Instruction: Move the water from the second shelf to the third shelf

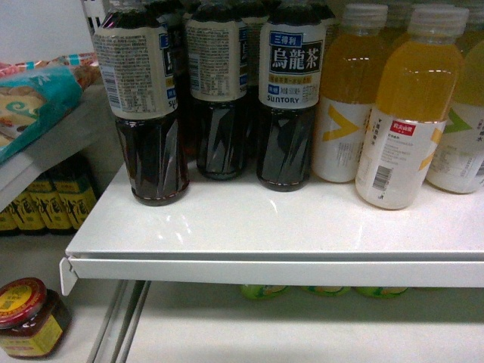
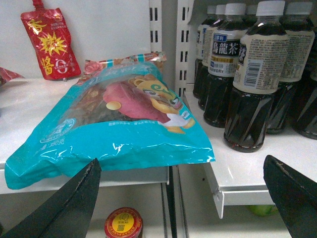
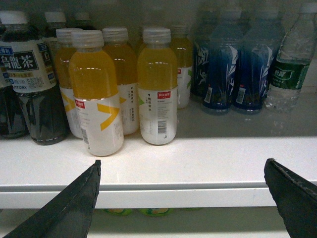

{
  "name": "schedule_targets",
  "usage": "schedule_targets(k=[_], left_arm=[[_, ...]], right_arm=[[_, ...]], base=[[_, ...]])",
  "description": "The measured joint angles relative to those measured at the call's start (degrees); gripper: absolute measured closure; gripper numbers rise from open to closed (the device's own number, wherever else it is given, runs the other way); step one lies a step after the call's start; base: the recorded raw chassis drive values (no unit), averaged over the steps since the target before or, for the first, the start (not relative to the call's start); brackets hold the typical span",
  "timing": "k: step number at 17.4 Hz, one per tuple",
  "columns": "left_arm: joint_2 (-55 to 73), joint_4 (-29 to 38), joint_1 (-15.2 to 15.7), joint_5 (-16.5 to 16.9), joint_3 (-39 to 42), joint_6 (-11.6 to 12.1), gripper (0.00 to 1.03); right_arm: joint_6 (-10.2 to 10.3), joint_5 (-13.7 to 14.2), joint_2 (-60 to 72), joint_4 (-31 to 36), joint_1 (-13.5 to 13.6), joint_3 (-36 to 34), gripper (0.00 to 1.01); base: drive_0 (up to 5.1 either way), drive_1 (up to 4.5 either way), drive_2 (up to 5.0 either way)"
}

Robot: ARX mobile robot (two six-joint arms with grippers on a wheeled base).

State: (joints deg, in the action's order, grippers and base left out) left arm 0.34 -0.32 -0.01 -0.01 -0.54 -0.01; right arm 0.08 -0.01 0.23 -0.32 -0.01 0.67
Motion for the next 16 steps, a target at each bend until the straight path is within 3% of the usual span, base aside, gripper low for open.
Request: schedule_targets(k=[16], left_arm=[[0.0,0.0,0.0,0.0,0.0,0.0,0.05]], right_arm=[[0.0,0.0,0.0,0.0,0.0,0.0,0.03]], base=[[0.0,0.0,0.0]])
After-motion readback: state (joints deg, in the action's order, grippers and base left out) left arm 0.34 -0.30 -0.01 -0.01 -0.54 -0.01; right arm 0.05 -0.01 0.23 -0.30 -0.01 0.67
